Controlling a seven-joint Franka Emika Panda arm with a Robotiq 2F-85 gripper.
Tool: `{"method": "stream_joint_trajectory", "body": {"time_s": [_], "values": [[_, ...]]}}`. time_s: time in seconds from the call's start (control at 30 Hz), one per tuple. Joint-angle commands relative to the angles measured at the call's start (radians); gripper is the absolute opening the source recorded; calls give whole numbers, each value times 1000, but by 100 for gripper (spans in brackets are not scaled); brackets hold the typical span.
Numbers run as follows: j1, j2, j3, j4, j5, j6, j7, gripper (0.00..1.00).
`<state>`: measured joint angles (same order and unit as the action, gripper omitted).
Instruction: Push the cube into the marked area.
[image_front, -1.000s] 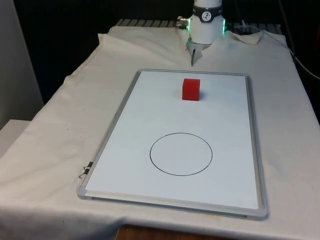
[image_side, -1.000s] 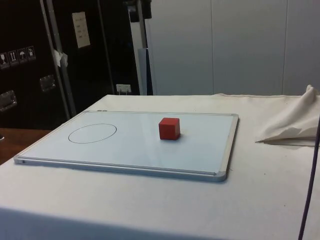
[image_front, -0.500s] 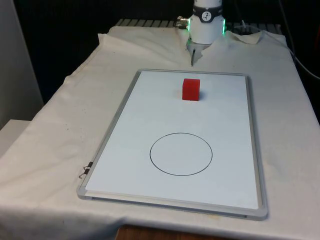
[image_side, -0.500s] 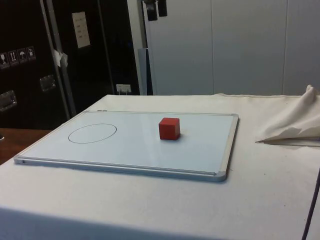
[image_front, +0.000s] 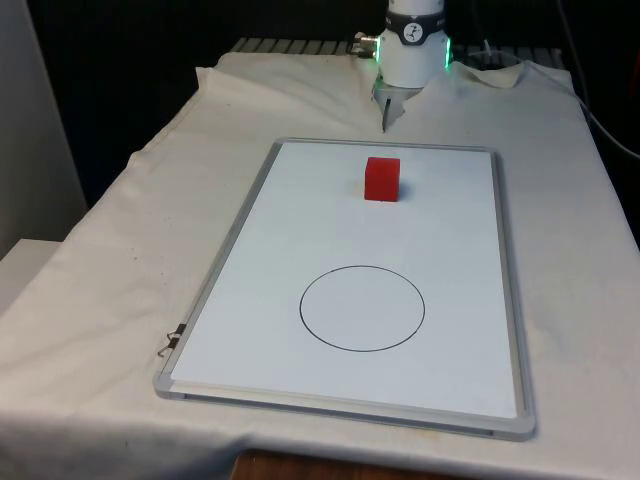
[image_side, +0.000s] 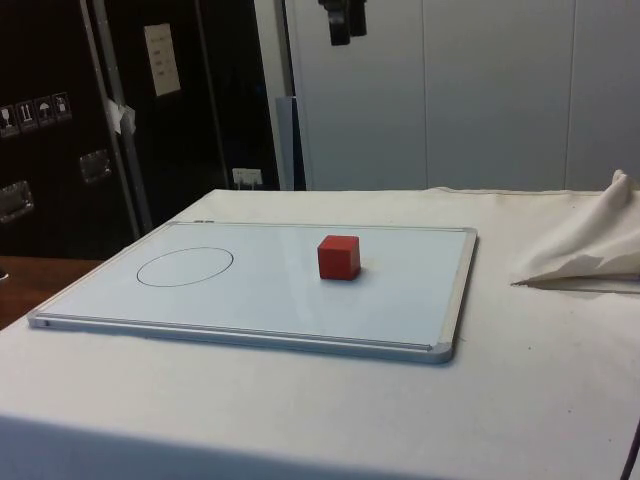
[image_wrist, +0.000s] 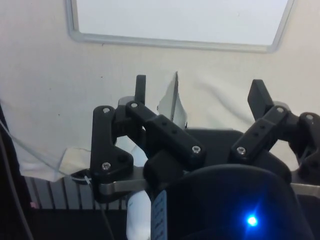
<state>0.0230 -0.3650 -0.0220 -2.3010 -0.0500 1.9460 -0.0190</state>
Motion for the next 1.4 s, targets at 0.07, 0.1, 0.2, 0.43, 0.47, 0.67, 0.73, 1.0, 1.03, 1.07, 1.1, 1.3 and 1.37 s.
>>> {"method": "stream_joint_trajectory", "body": {"time_s": [0.07,0.1,0.2,0.43,0.47,0.67,0.73,1.0,1.03,1.07,1.1,1.3,1.37], "values": [[-2,-31,1,-36,-5,14,8,100],[-2,-38,1,-44,-5,15,9,100],[-2,-62,1,-71,-4,17,12,100],[-3,-114,1,-134,-4,24,23,100],[-3,-126,1,-150,-4,29,26,100],[-3,-144,1,-174,-4,37,31,78],[-3,-147,1,-179,-4,37,33,62],[-3,-151,1,-184,-5,37,35,26],[-3,-151,1,-184,-5,37,35,16],[-3,-152,1,-187,-4,39,36,12],[-3,-148,0,-194,-3,48,38,7],[-1,-126,-4,-235,4,105,52,0],[-1,-121,-4,-242,4,117,54,0]]}}
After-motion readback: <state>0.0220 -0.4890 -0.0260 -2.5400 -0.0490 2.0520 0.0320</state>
